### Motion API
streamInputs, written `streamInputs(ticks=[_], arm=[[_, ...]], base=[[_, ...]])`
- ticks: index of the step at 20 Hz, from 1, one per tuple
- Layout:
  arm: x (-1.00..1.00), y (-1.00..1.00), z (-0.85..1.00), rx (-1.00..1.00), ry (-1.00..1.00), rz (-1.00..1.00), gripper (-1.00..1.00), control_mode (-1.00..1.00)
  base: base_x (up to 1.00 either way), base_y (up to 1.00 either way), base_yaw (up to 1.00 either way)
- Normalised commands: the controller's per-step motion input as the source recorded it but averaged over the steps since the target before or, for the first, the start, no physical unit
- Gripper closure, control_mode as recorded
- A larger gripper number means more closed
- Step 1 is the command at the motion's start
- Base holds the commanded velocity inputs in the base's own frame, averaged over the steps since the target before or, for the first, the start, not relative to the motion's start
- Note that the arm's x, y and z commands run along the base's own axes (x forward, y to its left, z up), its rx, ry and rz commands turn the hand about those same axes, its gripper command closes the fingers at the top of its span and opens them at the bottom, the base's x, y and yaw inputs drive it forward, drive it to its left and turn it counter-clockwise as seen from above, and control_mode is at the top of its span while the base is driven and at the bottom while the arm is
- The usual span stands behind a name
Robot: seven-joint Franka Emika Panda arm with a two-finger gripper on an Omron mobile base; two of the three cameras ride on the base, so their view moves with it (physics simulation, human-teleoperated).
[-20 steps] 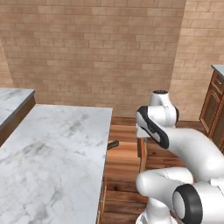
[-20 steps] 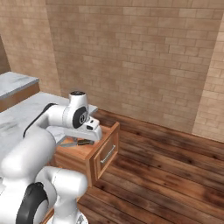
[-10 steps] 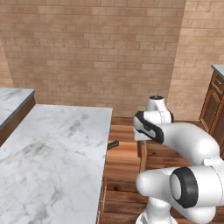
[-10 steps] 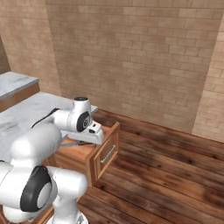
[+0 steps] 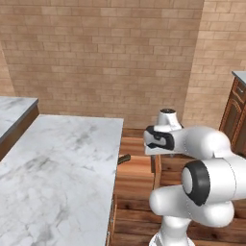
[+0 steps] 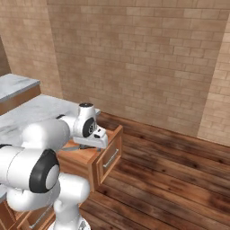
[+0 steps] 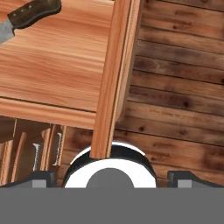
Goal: Pick up the knife from the drawer and place it on the cutting board. Then place the meat from the plate to the cutting board.
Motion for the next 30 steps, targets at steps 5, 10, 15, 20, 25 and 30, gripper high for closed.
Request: streamInputs(ticks=[5,10,15,20,25,30], arm=[[0.40,0.00,-0.28,0.00,0.01,0.00,-1.00,-1.00],[0.38,-0.01,-0.17,0.00,0.01,0.00,-1.00,-1.00],[0.30,-0.07,-0.13,0.00,0.02,0.00,-1.00,-1.00],[0.24,-0.09,-0.20,0.00,0.04,0.00,-1.00,-1.00],[0.20,-0.07,-0.27,0.00,0.04,0.00,-1.00,-1.00],[0.21,-0.04,-0.27,0.00,0.03,0.00,-1.00,-1.00]], base=[[0.00,0.00,0.00],[0.00,0.00,0.00],[0.00,0.00,0.00],[0.00,0.00,0.00],[0.00,0.00,0.00],[0.00,0.00,0.00]])
